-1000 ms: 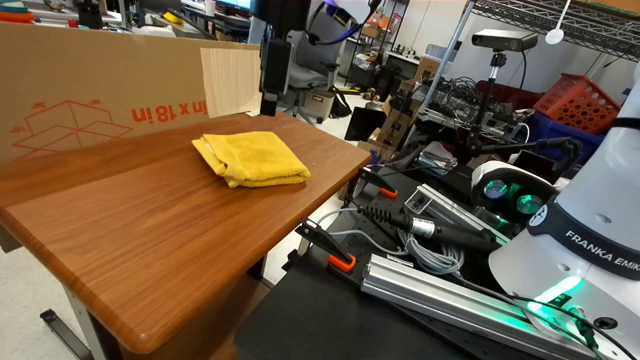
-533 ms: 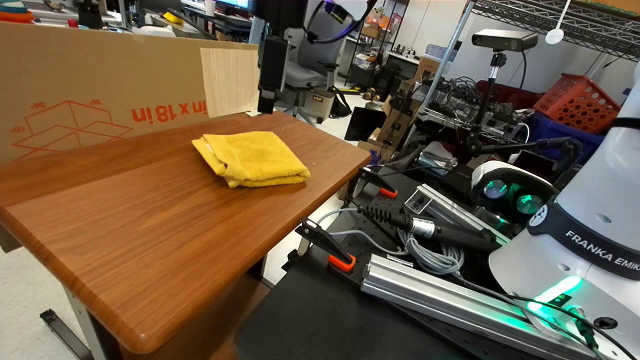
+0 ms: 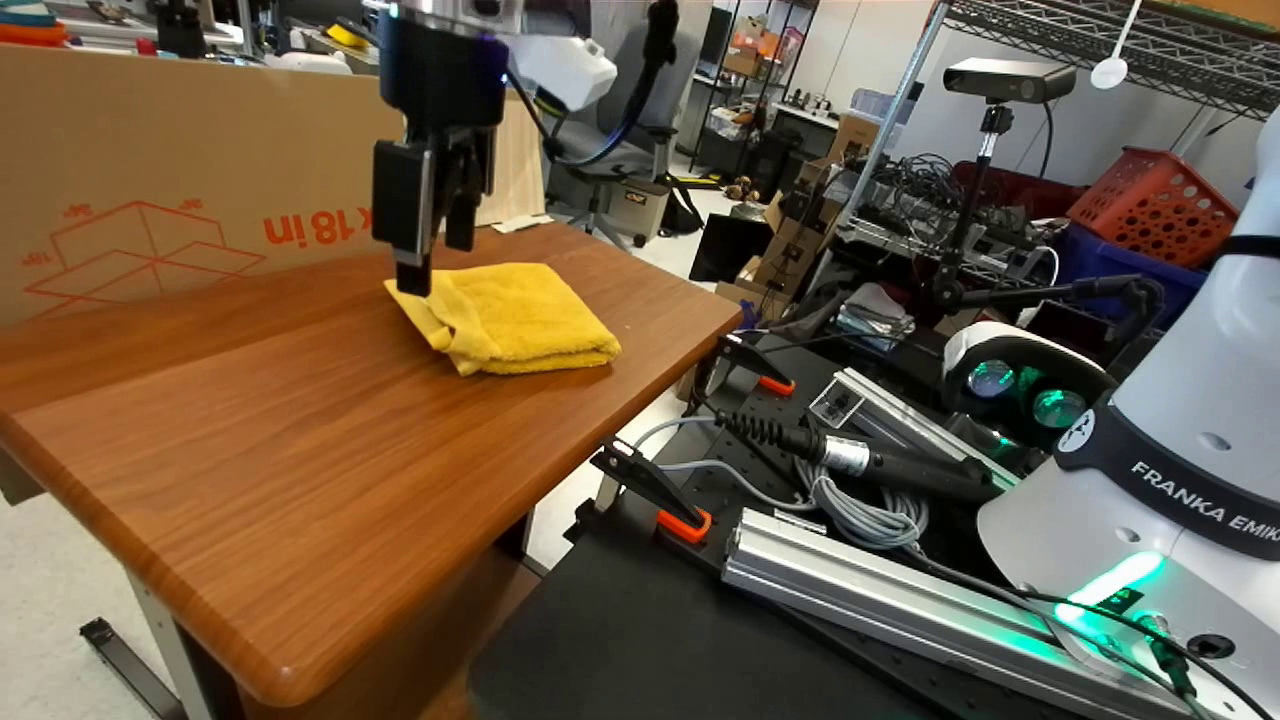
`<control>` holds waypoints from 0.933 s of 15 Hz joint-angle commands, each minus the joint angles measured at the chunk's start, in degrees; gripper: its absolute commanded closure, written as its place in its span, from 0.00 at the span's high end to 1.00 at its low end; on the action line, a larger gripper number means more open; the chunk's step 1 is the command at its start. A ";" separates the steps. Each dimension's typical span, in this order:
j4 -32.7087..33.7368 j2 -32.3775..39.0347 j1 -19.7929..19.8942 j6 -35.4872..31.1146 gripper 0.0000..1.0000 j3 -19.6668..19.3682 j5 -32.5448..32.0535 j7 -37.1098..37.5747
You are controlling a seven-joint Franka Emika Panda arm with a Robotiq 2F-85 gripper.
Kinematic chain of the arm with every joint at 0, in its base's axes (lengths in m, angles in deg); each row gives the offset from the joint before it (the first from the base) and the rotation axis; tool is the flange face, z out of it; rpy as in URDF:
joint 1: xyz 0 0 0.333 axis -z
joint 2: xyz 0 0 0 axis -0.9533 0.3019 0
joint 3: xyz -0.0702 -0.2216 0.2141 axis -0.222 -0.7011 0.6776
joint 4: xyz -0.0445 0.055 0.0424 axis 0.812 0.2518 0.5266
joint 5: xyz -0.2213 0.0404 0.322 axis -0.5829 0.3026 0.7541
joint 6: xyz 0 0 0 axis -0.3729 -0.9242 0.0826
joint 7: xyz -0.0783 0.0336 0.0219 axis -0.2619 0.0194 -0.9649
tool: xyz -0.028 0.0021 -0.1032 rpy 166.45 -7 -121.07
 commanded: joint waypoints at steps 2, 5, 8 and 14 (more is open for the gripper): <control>1.31 5.72 -0.34 -3.92 1.00 -1.26 0.58 6.69; -4.00 3.60 1.14 -9.83 1.00 -1.51 0.90 5.88; -5.13 5.52 3.11 -8.61 1.00 -1.90 2.21 5.02; 1.12 10.45 6.16 8.09 1.00 -1.41 6.86 3.30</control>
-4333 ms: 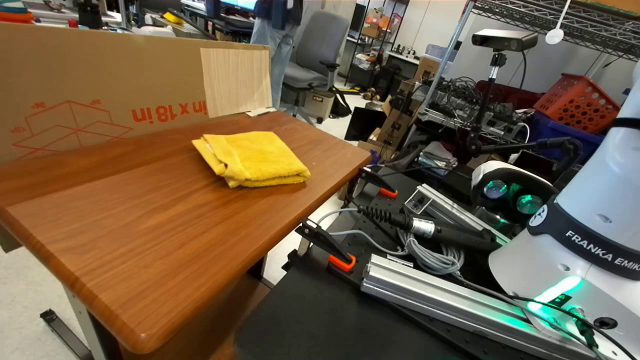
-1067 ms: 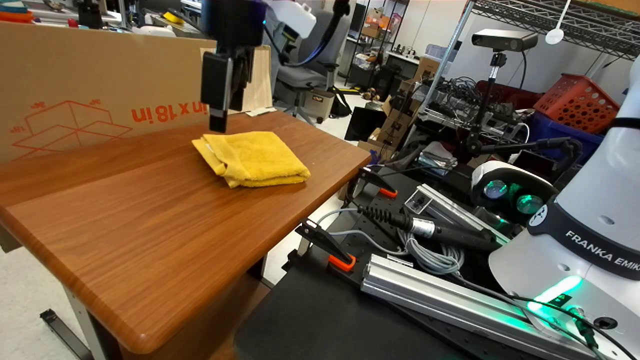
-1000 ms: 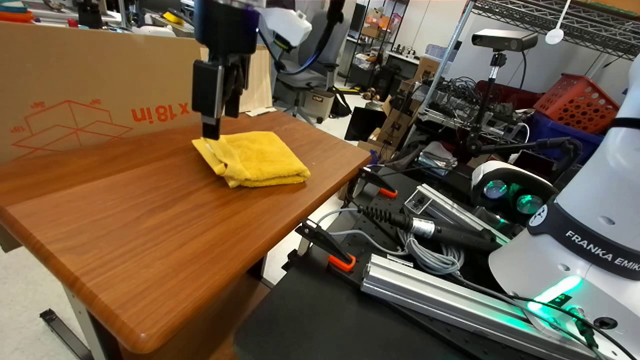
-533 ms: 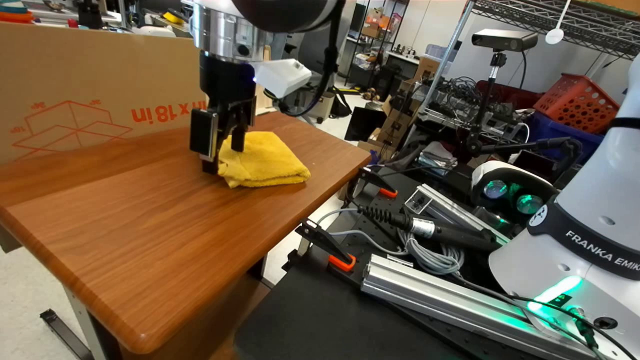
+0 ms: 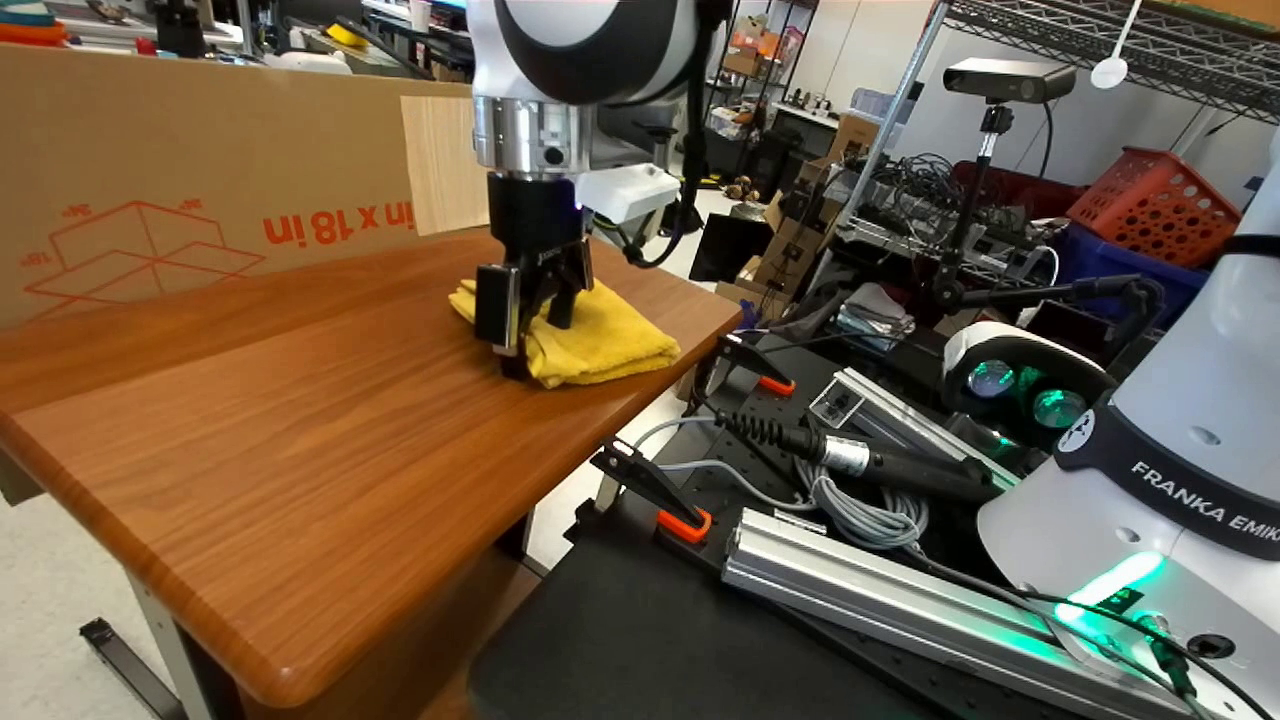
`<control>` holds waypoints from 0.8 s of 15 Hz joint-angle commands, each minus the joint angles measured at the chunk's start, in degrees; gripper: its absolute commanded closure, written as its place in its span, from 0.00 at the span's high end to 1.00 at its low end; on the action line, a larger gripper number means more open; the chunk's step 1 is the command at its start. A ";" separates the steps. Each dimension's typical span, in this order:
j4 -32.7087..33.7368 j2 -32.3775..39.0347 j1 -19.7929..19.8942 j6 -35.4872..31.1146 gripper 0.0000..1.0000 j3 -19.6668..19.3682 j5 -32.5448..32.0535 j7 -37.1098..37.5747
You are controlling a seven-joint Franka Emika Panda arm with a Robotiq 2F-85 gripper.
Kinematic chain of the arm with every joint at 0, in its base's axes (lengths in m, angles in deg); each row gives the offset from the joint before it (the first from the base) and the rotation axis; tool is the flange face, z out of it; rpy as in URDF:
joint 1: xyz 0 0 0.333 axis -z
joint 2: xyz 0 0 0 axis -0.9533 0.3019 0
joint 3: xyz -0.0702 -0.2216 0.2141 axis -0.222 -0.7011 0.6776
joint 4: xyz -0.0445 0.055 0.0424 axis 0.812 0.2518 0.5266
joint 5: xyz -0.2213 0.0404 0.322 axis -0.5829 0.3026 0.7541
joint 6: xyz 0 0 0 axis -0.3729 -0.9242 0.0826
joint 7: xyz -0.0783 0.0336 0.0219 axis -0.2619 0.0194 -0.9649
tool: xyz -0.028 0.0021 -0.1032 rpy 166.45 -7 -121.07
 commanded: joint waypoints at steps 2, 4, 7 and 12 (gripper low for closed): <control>5.58 3.98 -0.77 6.88 1.00 0.66 1.54 -0.14; 6.24 3.98 -2.72 5.47 1.00 1.07 0.60 1.37; 7.71 3.94 -6.35 3.10 1.00 1.80 -0.64 4.14; 13.87 6.44 -13.15 -1.47 1.00 0.92 -2.31 12.20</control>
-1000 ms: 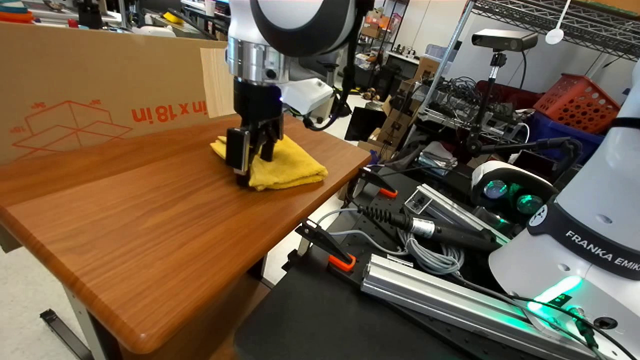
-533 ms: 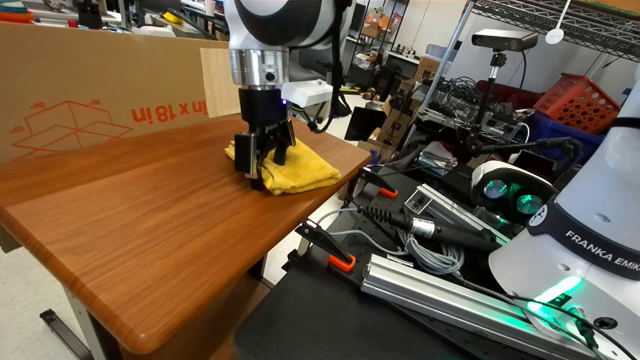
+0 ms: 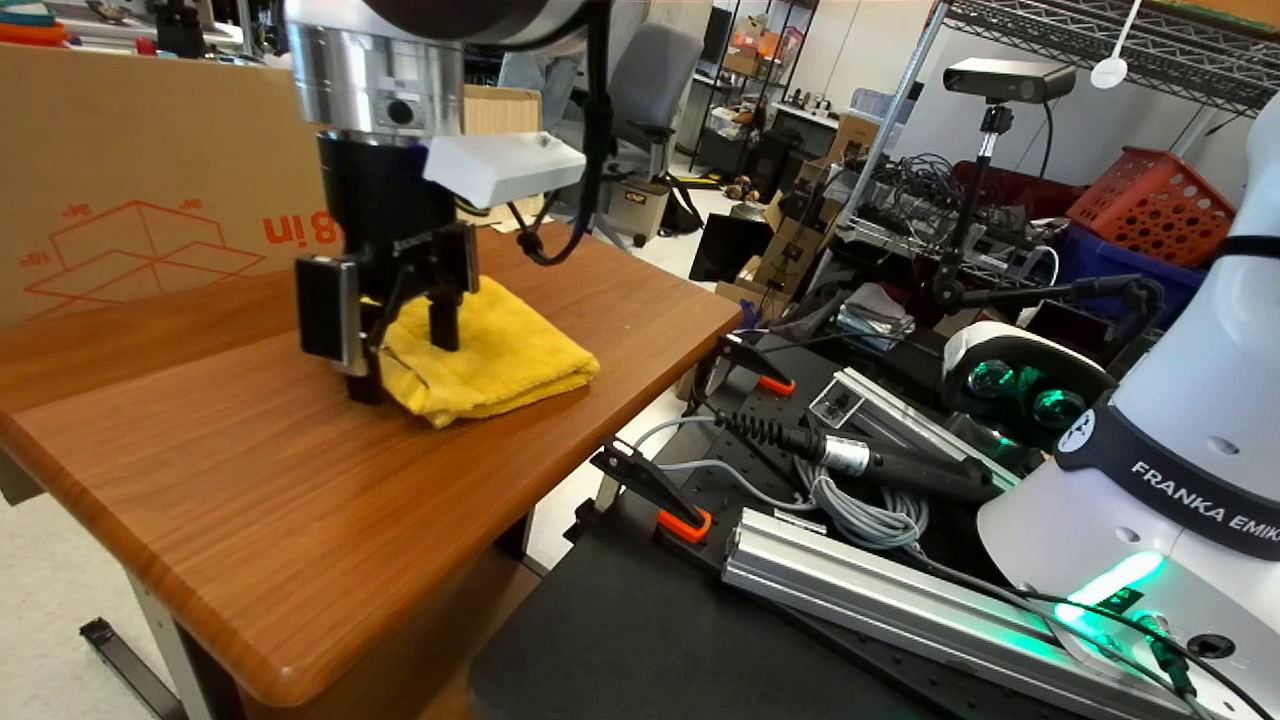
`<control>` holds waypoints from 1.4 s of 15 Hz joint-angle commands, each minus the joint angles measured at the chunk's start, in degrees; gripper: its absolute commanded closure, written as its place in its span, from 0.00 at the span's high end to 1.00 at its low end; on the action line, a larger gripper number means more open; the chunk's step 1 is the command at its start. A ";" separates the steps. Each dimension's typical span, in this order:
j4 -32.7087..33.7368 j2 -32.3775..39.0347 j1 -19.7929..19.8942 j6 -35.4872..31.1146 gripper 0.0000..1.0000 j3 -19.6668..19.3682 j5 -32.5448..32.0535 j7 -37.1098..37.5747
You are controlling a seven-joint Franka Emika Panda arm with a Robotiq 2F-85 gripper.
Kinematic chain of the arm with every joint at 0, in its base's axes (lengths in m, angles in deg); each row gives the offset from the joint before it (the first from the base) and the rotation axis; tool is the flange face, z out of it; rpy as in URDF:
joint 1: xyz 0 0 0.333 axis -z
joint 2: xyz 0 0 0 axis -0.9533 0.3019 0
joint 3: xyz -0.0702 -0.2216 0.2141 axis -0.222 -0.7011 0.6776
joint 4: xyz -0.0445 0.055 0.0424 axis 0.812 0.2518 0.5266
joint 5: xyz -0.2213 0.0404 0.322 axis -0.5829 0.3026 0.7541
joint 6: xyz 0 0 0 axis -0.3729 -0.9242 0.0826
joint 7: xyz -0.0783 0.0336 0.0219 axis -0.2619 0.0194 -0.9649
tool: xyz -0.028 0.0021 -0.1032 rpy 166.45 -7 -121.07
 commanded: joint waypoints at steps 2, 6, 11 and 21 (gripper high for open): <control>7.76 5.76 -4.49 -3.36 1.00 -1.64 -2.32 7.19; 12.46 9.58 -5.59 -2.68 1.00 -2.66 -2.15 9.95; 14.77 10.52 -5.71 -3.68 1.00 -2.83 -1.84 10.40; 23.20 16.00 -10.39 -0.95 1.00 -2.91 -3.13 13.38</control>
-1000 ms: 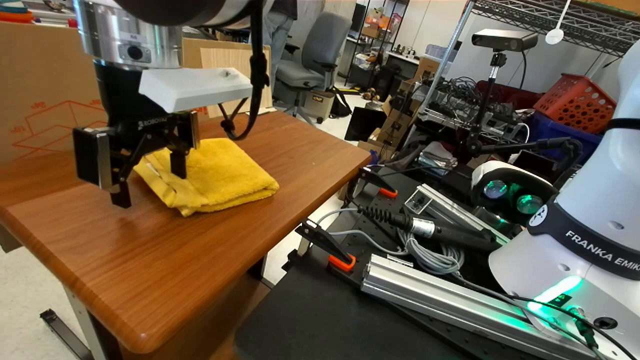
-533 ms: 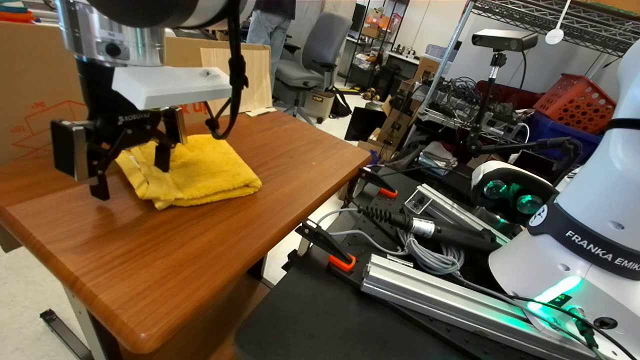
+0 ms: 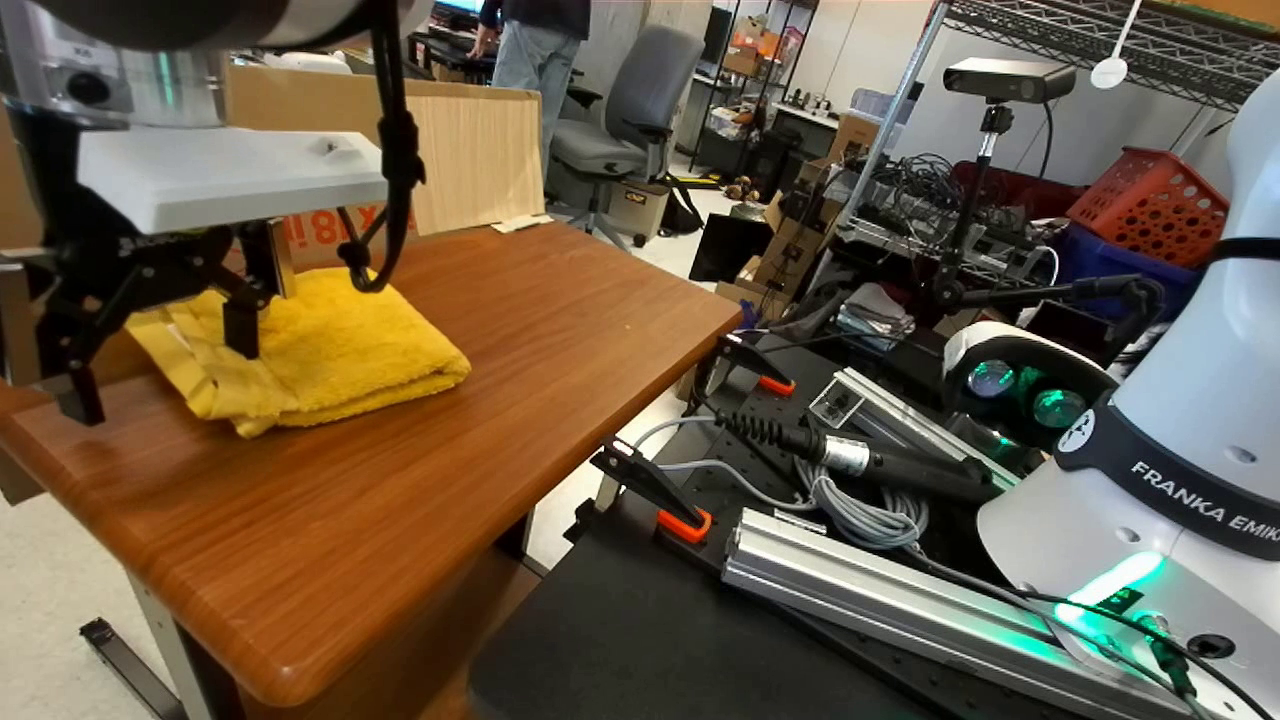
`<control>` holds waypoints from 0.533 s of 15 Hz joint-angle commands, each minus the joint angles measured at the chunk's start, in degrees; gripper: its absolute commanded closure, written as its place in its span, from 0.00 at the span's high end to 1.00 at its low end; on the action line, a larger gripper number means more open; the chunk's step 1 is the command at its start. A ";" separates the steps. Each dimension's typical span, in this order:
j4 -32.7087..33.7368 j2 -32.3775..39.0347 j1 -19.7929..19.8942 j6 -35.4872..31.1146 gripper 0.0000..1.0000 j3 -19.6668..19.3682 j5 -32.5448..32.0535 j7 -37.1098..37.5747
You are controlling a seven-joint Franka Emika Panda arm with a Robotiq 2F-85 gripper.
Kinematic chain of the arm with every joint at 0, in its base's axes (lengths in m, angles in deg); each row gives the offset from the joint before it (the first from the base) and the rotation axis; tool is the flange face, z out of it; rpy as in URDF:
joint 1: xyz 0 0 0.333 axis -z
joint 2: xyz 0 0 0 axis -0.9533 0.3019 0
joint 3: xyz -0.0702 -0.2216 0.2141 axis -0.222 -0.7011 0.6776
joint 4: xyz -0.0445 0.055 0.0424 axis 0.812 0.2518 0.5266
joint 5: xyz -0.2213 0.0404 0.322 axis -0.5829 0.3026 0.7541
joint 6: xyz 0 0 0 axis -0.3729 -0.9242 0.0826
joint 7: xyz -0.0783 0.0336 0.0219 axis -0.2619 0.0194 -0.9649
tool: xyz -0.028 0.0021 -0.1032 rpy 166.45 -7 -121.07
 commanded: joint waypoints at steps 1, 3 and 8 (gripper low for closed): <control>4.86 4.23 -1.54 2.01 1.00 -0.32 -0.55 0.77; 4.69 4.38 -1.21 2.43 1.00 0.01 -0.05 0.21; -1.12 0.41 2.37 0.63 1.00 0.25 1.82 -1.52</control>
